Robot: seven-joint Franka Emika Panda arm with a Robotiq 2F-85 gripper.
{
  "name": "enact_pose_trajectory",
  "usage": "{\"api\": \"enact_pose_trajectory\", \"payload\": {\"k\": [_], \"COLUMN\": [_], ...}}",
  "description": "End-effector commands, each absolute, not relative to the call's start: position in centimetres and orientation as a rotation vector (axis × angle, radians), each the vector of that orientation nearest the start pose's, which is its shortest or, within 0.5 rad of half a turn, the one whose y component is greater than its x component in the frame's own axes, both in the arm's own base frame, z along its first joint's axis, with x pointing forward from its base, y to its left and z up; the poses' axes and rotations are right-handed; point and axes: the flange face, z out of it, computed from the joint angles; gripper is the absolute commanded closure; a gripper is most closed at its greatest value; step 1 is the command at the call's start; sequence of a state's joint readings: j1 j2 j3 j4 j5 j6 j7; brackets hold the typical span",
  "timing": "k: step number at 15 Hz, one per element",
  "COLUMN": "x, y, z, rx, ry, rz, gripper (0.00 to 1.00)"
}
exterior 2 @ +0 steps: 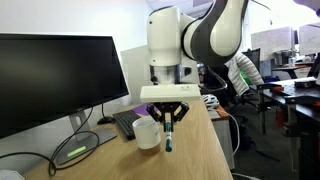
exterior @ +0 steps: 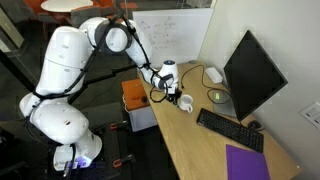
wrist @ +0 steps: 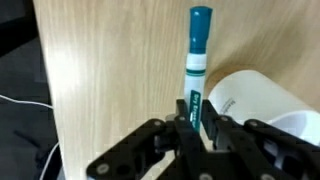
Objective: Put the marker in the mug
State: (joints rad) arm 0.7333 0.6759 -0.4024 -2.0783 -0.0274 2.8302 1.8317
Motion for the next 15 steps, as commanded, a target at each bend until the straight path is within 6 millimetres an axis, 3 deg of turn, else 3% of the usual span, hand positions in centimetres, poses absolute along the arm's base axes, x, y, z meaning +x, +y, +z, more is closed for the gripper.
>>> {"api": "enact_pose_trajectory", "payload": {"k": [1, 4, 9, 15], "x": [55.5, 56.1, 56.9, 59.3], "y": [19.7, 20.9, 23.8, 26.5], "z": [17.1, 19.6, 21.3, 19.8], "rx": [-2.476, -2.586, -2.688, -2.647], "ry": [1.991, 1.997, 2.074, 2.158], "rz": [-0.702, -0.942, -1.299, -1.792], "gripper": [0.95, 0.95, 0.95, 0.95]}}
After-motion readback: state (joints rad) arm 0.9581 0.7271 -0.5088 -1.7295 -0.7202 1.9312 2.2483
